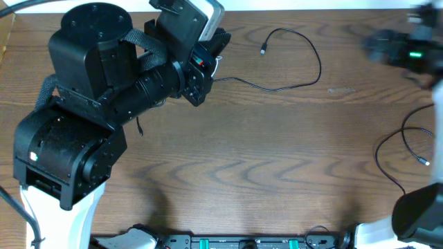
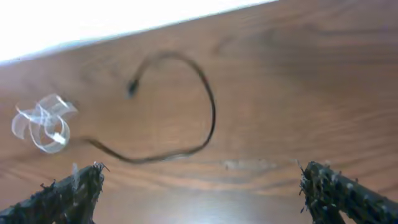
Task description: Untangle cables
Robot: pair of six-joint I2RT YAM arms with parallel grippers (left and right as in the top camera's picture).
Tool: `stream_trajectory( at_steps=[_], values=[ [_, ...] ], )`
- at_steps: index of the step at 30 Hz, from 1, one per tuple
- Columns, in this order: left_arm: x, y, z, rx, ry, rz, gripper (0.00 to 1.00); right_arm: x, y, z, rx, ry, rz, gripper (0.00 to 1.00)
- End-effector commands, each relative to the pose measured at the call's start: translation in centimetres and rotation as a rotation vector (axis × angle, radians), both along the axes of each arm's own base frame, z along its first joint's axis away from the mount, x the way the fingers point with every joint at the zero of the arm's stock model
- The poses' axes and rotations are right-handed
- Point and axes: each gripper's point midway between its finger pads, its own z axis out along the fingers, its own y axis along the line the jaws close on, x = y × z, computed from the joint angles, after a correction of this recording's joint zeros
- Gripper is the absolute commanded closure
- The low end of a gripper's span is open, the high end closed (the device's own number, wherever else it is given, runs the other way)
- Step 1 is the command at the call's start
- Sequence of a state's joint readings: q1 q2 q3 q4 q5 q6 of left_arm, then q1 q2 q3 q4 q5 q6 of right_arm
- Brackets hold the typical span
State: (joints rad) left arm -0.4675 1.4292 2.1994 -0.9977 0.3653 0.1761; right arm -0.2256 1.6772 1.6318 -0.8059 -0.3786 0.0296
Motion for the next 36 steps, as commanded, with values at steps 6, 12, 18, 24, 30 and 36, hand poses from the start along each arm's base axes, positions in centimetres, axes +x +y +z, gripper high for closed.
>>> stream_trajectory(
  at_steps=[6, 12, 18, 24, 30, 36],
  values=[
    [0.1, 0.4, -0.3, 0.010, 0.015, 0.023, 0.92, 1.4, 10.6, -9.3, -0.299, 0.212, 0.117, 0.02],
    [-0.1, 0.4, -0.7, 0.031, 0.016, 0.017, 0.92, 0.7, 14.9, -14.0, -0.326, 0.266, 0.428, 0.01],
    [-0.2, 0.5, -1.0, 0.037, 0.029, 0.017, 0.91, -1.3, 14.6, -15.2, -0.495, 0.215, 0.875, 0.01],
    [-0.2, 0.5, -1.2, 0.041, 0.037, 0.017, 0.87, -0.9, 12.4, -16.4, -0.609, 0.162, 1.071, 0.01],
    [-0.1, 0.5, -1.0, 0.036, 0.028, 0.018, 0.86, 2.6, 10.5, -16.5, -0.613, 0.104, 0.916, 0.01],
    [-0.2, 0.5, -1.1, 0.039, 0.034, 0.017, 0.86, 2.5, 12.6, -18.2, -0.577, 0.025, 1.063, 0.04]
  ],
)
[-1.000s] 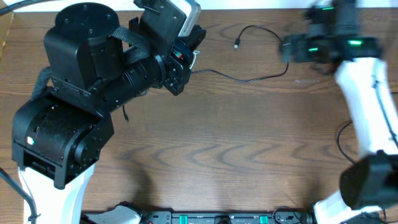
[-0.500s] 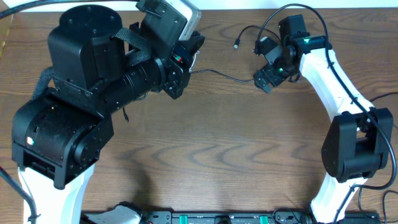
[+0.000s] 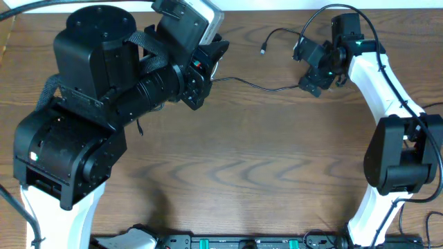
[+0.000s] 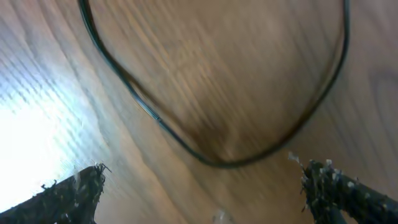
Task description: Untangle cables
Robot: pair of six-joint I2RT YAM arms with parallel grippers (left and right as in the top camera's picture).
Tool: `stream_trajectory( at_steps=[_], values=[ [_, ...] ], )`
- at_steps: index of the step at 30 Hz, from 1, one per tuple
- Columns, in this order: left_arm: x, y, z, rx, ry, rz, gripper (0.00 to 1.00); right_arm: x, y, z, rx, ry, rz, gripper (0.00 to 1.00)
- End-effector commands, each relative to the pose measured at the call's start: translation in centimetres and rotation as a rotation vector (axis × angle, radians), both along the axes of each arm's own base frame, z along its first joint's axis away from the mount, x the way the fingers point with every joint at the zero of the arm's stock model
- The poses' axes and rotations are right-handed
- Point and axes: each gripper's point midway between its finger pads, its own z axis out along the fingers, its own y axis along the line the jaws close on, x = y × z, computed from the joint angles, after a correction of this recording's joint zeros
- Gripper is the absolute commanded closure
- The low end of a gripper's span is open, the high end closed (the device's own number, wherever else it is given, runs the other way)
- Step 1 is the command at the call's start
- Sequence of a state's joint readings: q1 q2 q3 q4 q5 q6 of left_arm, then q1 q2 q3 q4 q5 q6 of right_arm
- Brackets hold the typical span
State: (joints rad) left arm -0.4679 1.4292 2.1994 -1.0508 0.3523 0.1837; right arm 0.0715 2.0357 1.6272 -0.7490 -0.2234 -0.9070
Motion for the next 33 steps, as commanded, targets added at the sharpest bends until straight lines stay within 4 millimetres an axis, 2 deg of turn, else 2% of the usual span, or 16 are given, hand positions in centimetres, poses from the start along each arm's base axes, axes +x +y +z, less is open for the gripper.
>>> stream_trajectory(
  at_steps=[1, 7, 11, 12, 15, 19, 22, 32, 33],
  values=[
    [0.1, 0.2, 0.0, 0.008, -0.005, 0.008, 0.86, -0.4, 1.6, -2.1, 0.022, 0.018, 0.130, 0.01],
    [0.3, 0.5, -0.1, 0.017, -0.005, 0.030, 0.86, -1.6, 2.0, -3.1, -0.055, 0.006, 0.364, 0.01],
    [0.3, 0.5, -0.2, 0.019, -0.003, 0.032, 0.86, -2.2, 1.9, -3.4, -0.083, 0.007, 0.450, 0.11],
    [0.3, 0.5, -0.2, 0.019, -0.002, 0.032, 0.86, -2.2, 1.9, -3.5, -0.084, 0.009, 0.450, 0.13],
    [0.3, 0.5, -0.2, 0.020, 0.000, 0.032, 0.86, -2.3, 1.3, -4.4, -0.080, 0.030, 0.440, 0.09],
    [0.3, 0.5, -0.3, 0.022, 0.003, 0.032, 0.86, -2.6, 0.7, -7.0, -0.072, 0.088, 0.431, 0.09],
    [0.3, 0.5, -0.3, 0.022, 0.004, 0.032, 0.86, -2.6, 0.8, -8.0, -0.067, 0.098, 0.433, 0.11],
    [0.3, 0.5, -0.3, 0.022, 0.004, 0.032, 0.86, -1.8, 1.1, -8.1, -0.060, 0.062, 0.437, 0.46],
    [0.3, 0.5, -0.3, 0.022, 0.003, 0.032, 0.86, -1.7, 1.1, -8.0, -0.061, 0.059, 0.436, 0.60]
  ],
)
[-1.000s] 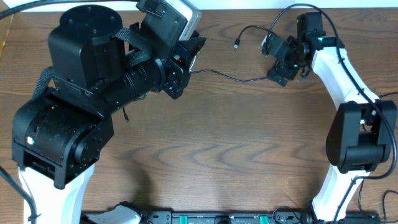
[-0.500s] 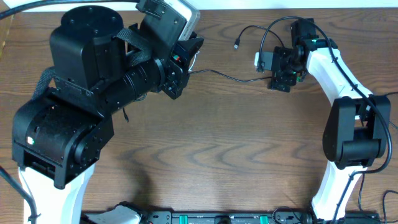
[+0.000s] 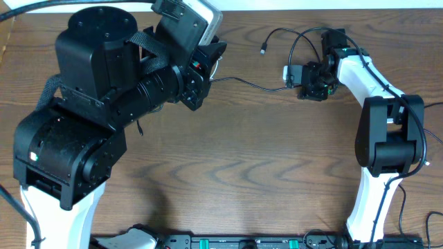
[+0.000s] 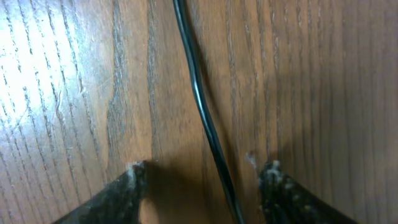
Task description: Untangle cables
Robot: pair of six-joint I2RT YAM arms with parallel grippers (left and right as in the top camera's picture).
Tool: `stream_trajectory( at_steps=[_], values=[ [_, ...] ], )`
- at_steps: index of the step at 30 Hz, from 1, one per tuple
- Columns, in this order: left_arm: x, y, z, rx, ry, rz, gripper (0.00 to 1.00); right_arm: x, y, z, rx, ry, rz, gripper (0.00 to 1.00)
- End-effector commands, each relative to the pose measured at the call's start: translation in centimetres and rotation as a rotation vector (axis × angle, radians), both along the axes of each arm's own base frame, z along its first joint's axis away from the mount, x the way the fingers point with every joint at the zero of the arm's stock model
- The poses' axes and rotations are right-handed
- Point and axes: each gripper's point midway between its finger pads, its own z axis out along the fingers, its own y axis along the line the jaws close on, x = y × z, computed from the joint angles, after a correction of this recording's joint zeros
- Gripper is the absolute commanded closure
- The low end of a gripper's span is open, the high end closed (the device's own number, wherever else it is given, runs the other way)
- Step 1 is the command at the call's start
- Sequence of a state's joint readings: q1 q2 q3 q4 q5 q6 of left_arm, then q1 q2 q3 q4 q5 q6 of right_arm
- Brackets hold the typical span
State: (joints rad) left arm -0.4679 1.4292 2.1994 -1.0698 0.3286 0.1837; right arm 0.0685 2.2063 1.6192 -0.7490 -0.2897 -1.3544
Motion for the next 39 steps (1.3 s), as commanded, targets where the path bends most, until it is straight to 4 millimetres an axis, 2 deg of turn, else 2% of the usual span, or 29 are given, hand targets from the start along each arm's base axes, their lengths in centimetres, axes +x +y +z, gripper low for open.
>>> stream_trajectory(
  at_steps=[1, 4, 6, 9, 12, 16, 20, 22, 25, 27, 28, 29, 30, 31, 32, 34, 35, 39],
  values=[
    [0.1, 0.2, 0.1, 0.006, -0.009, 0.010, 0.86, -0.2, 0.3, -0.2, 0.019, 0.007, 0.008, 0.65],
    [0.1, 0.2, 0.1, 0.006, -0.008, 0.010, 0.86, -0.2, 0.6, -0.2, 0.033, 0.008, 0.012, 0.81],
    [0.1, 0.2, 0.1, 0.006, -0.009, 0.009, 0.86, -0.2, 0.6, -0.2, 0.034, 0.006, 0.013, 0.83],
    [0.1, 0.2, 0.1, 0.006, -0.009, 0.010, 0.86, -0.2, 0.9, -0.1, 0.035, 0.006, 0.020, 0.97],
    [0.1, 0.2, 0.1, 0.006, -0.009, 0.009, 0.86, -0.1, 1.4, -0.1, 0.041, -0.002, 0.028, 0.99],
    [0.1, 0.2, 0.1, 0.006, -0.009, 0.009, 0.86, 1.5, 2.0, 0.5, 0.068, -0.045, -0.046, 0.99],
    [0.2, 0.2, 0.1, 0.007, -0.009, 0.010, 0.86, 4.3, 2.2, 3.2, 0.110, -0.142, -0.140, 0.99],
    [0.4, 0.3, 0.0, 0.012, -0.010, 0.024, 0.86, 6.3, 1.9, 6.6, 0.133, -0.237, -0.188, 0.99],
    [0.8, 0.6, -0.2, 0.025, -0.009, 0.049, 0.86, 9.1, 0.9, 14.4, 0.180, -0.403, -0.265, 0.99],
    [1.0, 0.6, -0.4, 0.029, -0.002, 0.051, 0.86, 10.1, -0.3, 20.5, 0.218, -0.511, -0.337, 0.99],
    [1.1, 0.5, -0.5, 0.030, 0.001, 0.051, 0.86, 10.3, -0.8, 22.7, 0.234, -0.549, -0.365, 0.99],
    [1.3, 0.4, -0.7, 0.032, 0.004, 0.051, 0.86, 10.1, -1.7, 26.8, 0.252, -0.612, -0.404, 0.99],
    [1.6, 0.3, -0.9, 0.035, 0.009, 0.051, 0.87, 9.5, -2.6, 30.3, 0.257, -0.670, -0.429, 0.99],
    [1.7, 0.2, -1.0, 0.037, 0.011, 0.051, 0.87, 8.9, -3.0, 32.5, 0.264, -0.704, -0.441, 0.99],
    [2.0, 0.1, -1.2, 0.039, 0.015, 0.051, 0.87, 7.5, -3.9, 35.9, 0.263, -0.752, -0.456, 0.99],
    [2.5, -0.2, -1.3, 0.039, 0.016, 0.051, 0.88, 5.9, -5.0, 38.3, 0.238, -0.780, -0.488, 0.99],
    [2.9, -0.4, -1.3, 0.036, 0.011, 0.051, 0.89, 4.3, -7.2, 40.0, 0.166, -0.813, -0.573, 0.99],
    [3.2, -0.5, -1.0, 0.029, -0.001, 0.051, 0.90, 0.1, -15.5, 41.9, -0.094, -0.862, -0.817, 0.99]
  ],
)
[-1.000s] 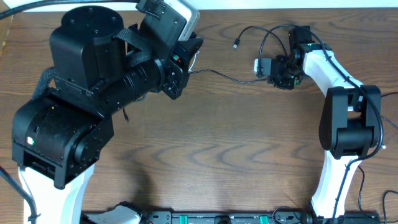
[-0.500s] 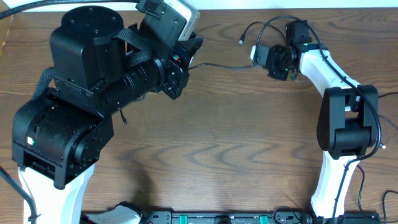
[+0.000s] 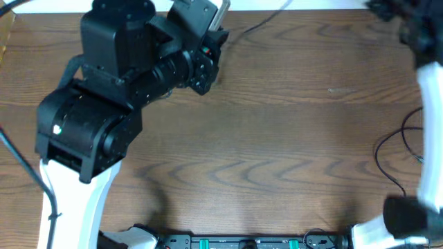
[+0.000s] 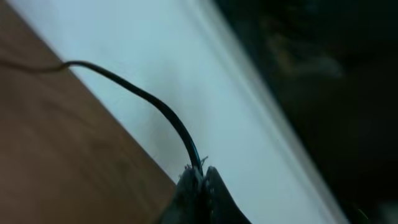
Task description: Untangle cables
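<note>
A thin black cable (image 3: pixel 259 21) runs from beside my left gripper (image 3: pixel 213 43) up and right, past the table's far edge. In the right wrist view my right gripper (image 4: pixel 199 177) is shut on this black cable (image 4: pixel 143 96), which arcs away to the left over the table edge. My right arm (image 3: pixel 412 31) is a blur at the back right corner. The left gripper sits at the back of the table under its camera, and its jaws do not show. No white cable shows.
The bulky black left arm (image 3: pixel 104 104) covers the left half of the wooden table (image 3: pixel 277 152). A second black cable (image 3: pixel 401 149) loops at the right edge. Beyond the far edge lies a pale surface (image 4: pixel 186 74).
My right gripper stood open on the table with the black cable between its fingers. It is now shut on the cable at the back right corner, and the loop is gone from the table. The left arm has shifted slightly.
The black cable first lay in a loop at the back centre, with my right arm blurred at the far right. Then the open right gripper was over the loop, then down astride the cable. Now it grips the cable, which is stretched past the far edge.
</note>
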Robot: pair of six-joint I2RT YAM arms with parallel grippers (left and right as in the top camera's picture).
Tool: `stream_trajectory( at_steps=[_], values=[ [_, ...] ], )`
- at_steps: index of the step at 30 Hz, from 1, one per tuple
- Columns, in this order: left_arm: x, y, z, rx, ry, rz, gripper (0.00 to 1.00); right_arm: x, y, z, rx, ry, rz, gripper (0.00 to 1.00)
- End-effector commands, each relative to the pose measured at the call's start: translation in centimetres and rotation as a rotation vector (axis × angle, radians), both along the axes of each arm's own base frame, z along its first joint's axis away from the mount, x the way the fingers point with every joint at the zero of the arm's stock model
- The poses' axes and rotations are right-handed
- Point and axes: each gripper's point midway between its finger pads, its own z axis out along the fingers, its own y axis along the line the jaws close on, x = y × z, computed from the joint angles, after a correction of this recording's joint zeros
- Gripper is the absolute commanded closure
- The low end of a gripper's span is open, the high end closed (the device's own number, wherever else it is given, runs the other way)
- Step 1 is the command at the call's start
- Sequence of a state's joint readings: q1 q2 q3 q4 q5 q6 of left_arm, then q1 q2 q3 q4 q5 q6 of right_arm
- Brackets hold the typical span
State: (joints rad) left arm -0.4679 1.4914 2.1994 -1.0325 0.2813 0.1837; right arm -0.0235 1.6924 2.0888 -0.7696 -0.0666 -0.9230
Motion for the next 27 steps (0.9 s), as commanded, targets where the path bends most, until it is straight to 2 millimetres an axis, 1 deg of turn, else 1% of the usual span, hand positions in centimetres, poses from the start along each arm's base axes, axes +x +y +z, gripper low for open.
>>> stream_trajectory(
  at_steps=[1, 3, 6, 8, 9, 10, 12, 13, 14, 15, 16, 17, 18, 19, 20, 22, 24, 25, 26, 27],
  values=[
    [0.2, 0.1, 0.3, 0.001, -0.016, 0.007, 0.90, -2.6, -8.5, -0.9, -0.098, 0.073, -0.333, 0.99],
    [0.2, 0.1, 0.3, -0.003, -0.013, 0.009, 0.90, -4.1, -11.0, -1.2, -0.096, 0.104, -0.385, 0.99],
    [-0.1, 0.2, 0.0, -0.002, 0.009, 0.013, 0.91, -6.3, -15.9, -1.5, -0.029, 0.122, -0.477, 0.99],
    [-0.4, 0.4, -0.3, 0.005, 0.021, 0.013, 0.91, -7.4, -18.6, -1.9, -0.005, 0.134, -0.526, 0.99],
    [-0.5, 0.4, -0.3, 0.006, 0.023, 0.013, 0.91, -7.7, -19.4, -1.9, 0.006, 0.132, -0.538, 0.99],
    [-0.8, 0.6, -0.2, 0.006, 0.024, 0.013, 0.91, -8.3, -20.8, -1.8, 0.032, 0.120, -0.552, 0.99],
    [-1.1, 0.7, 0.1, 0.001, 0.016, 0.012, 0.91, -9.1, -22.6, -1.6, 0.053, 0.104, -0.571, 0.99],
    [-1.3, 0.7, 0.3, -0.004, 0.012, 0.007, 0.91, -9.8, -24.0, -1.6, 0.056, 0.103, -0.603, 0.99],
    [-1.4, 0.7, 0.3, -0.007, 0.013, 0.007, 0.91, -10.2, -24.7, -1.7, 0.058, 0.104, -0.620, 0.99],
    [-1.4, 0.7, 0.4, -0.008, 0.011, 0.007, 0.91, -10.6, -25.7, -1.9, 0.074, 0.103, -0.652, 0.99],
    [-1.5, 0.8, 0.4, -0.008, 0.009, 0.007, 0.91, -11.9, -28.3, -2.7, 0.130, 0.105, -0.750, 0.99],
    [-1.5, 0.8, 0.5, -0.008, 0.009, 0.007, 0.91, -12.3, -29.3, -3.1, 0.155, 0.103, -0.788, 0.99],
    [-1.5, 0.8, 0.5, -0.009, 0.009, 0.008, 0.91, -12.5, -29.8, -3.1, 0.170, 0.098, -0.805, 0.95],
    [-1.5, 0.8, 0.5, -0.008, 0.009, 0.008, 0.91, -12.6, -30.1, -3.1, 0.185, 0.089, -0.808, 0.65],
    [-1.5, 0.8, 0.5, -0.008, 0.008, 0.008, 0.91, -12.5, -30.1, -3.0, 0.194, 0.078, -0.791, 0.01],
    [-1.5, 0.8, 0.5, -0.008, 0.008, 0.008, 0.91, -11.9, -29.4, -2.6, 0.215, 0.061, -0.740, 0.01],
    [-1.5, 0.8, 0.5, -0.010, 0.005, 0.008, 0.91, -10.6, -26.4, -2.0, 0.266, 0.050, -0.600, 0.01],
    [-1.4, 0.8, 0.6, -0.011, 0.002, 0.008, 0.91, -9.5, -23.2, -1.7, 0.317, 0.054, -0.463, 0.01],
    [-1.4, 0.8, 0.7, -0.012, 0.000, 0.008, 0.91, -8.4, -19.1, -1.4, 0.379, 0.067, -0.296, 0.01],
    [-1.4, 0.8, 0.7, -0.013, 0.000, 0.008, 0.91, -8.0, -17.2, -1.3, 0.407, 0.078, -0.221, 0.01]
  ],
)
